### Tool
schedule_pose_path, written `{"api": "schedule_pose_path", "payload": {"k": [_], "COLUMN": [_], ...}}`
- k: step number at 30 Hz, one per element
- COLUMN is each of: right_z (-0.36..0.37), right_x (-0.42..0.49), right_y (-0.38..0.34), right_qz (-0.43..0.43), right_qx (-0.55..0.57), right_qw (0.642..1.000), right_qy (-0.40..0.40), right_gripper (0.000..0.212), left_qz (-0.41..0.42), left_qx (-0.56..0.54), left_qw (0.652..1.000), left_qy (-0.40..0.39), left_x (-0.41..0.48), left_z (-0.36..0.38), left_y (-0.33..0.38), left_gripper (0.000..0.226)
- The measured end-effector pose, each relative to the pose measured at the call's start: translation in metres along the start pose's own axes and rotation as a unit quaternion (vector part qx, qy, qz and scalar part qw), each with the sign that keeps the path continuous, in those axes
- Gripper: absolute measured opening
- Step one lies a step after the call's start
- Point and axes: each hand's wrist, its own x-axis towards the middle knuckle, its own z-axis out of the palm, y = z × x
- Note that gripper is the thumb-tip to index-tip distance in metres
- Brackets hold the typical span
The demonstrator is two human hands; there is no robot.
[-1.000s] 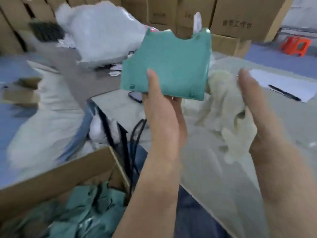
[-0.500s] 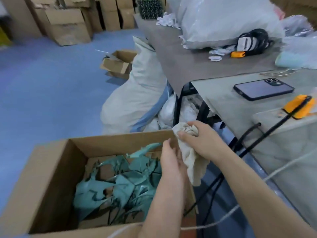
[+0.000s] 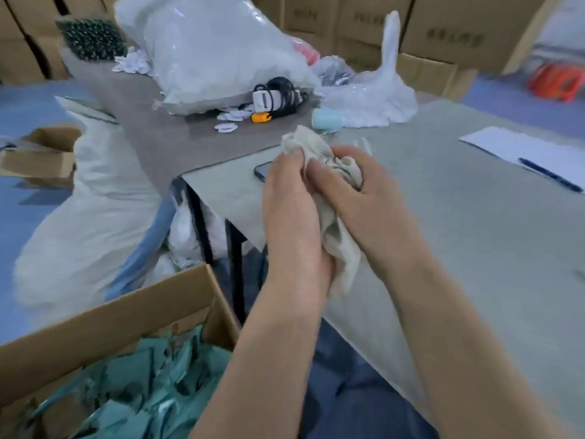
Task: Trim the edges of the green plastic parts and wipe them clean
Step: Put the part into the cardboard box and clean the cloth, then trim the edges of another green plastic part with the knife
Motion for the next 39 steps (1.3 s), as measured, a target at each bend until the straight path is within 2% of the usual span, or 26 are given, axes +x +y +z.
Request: {"api": "schedule_pose_path", "payload": {"k": [3,6,10,13,15,17,19,22,24,25,27,30,33,37,39], "right_z": [-0.074,-0.154,-0.253,-0.313,-0.342,-0.361,-0.374,-0.393,-0.409,-0.418,-0.437,-0.467,-0.494,-0.525,-0.535], "right_x": [-0.014,-0.044,-0.102,-0.145,-0.166,-0.180,-0.185,-0.179,-0.171,-0.166,-0.152,-0.115,-0.073,-0.028,-0.009], "right_y": [-0.004,0.000,0.015,0.033,0.048,0.064,0.078,0.093,0.099,0.101,0.105,0.121,0.146,0.181,0.198], "right_qz": [0.014,0.047,0.117,0.193,0.237,0.272,0.314,0.361,0.367,0.363,0.328,0.278,0.285,0.319,0.321], "right_qx": [0.002,-0.033,-0.115,-0.197,-0.203,-0.197,-0.209,-0.230,-0.252,-0.268,-0.292,-0.253,-0.215,-0.242,-0.247], "right_qw": [0.995,0.975,0.926,0.878,0.851,0.834,0.833,0.833,0.820,0.808,0.793,0.808,0.818,0.813,0.819], "right_qy": [0.097,0.216,0.339,0.391,0.423,0.438,0.404,0.350,0.360,0.380,0.422,0.454,0.450,0.422,0.407], "right_gripper": [0.008,0.004,0.012,0.017,0.014,0.011,0.014,0.025,0.035,0.040,0.043,0.039,0.041,0.044,0.047], "left_qz": [-0.022,-0.082,-0.172,-0.186,-0.208,-0.227,-0.191,-0.105,-0.078,-0.075,-0.090,-0.144,-0.170,-0.139,-0.148], "left_qx": [0.040,0.082,0.152,0.244,0.293,0.344,0.418,0.504,0.530,0.530,0.499,0.433,0.405,0.433,0.422], "left_qw": [0.994,0.976,0.931,0.892,0.869,0.852,0.829,0.790,0.773,0.772,0.792,0.830,0.847,0.844,0.855], "left_qy": [-0.098,-0.182,-0.284,-0.333,-0.339,-0.324,-0.319,-0.333,-0.339,-0.342,-0.340,-0.320,-0.299,-0.283,-0.262], "left_x": [-0.016,-0.046,-0.097,-0.132,-0.149,-0.162,-0.169,-0.166,-0.157,-0.150,-0.135,-0.110,-0.083,-0.042,-0.024], "left_z": [0.069,0.128,0.183,0.215,0.230,0.240,0.247,0.260,0.272,0.279,0.293,0.314,0.333,0.360,0.370], "left_y": [-0.040,-0.096,-0.178,-0.235,-0.272,-0.303,-0.327,-0.350,-0.363,-0.370,-0.383,-0.405,-0.427,-0.453,-0.462], "left_gripper": [0.036,0.021,0.008,0.011,0.017,0.037,0.049,0.045,0.038,0.036,0.032,0.019,0.008,0.021,0.018]}}
